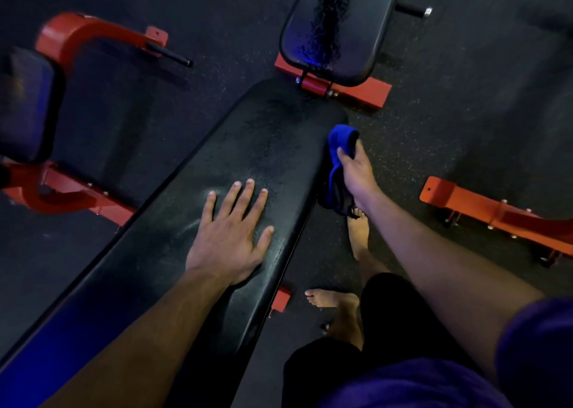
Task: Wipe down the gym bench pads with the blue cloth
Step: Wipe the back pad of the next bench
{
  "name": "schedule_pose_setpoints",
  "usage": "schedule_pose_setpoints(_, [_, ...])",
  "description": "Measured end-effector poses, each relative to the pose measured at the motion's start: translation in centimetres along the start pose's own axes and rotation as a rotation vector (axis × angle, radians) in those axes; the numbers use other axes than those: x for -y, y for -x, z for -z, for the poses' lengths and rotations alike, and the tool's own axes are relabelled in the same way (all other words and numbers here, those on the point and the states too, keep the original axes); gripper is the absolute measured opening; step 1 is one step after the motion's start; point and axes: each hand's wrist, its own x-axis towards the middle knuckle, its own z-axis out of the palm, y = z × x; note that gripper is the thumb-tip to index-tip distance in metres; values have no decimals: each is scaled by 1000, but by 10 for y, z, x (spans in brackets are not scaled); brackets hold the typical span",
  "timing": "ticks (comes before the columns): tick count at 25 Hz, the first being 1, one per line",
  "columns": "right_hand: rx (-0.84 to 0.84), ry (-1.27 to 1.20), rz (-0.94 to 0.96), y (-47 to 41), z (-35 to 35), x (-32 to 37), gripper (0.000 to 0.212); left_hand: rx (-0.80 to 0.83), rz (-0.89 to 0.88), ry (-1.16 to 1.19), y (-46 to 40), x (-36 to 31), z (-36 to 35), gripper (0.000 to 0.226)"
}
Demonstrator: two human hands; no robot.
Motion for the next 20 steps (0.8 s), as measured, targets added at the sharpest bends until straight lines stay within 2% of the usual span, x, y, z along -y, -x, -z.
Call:
schedule_pose_setpoints(3, [-32, -108, -94, -33, 5, 1, 46, -4, 0, -9, -2, 1, -4, 73])
schedule_pose_setpoints(7, [-99, -214, -82, -91, -14, 4, 43, -20, -16, -1, -4, 4, -8, 72])
schedule_pose_setpoints(12, [-68, -243, -202, -143, -6, 25, 37, -29, -20, -1, -4, 5, -11, 72])
schedule_pose_setpoints(14, [-127, -229, -162, -126, -15, 29, 38, -26, -30, -5, -4, 6, -11, 72])
schedule_pose_setpoints(17, [-153, -225, -77, -51, -22, 7, 46, -19, -16, 4, -4, 5, -9, 71])
schedule_pose_setpoints(20, [18, -220, -164, 26, -7, -25, 41, 5, -17, -2, -4, 4, -5, 72])
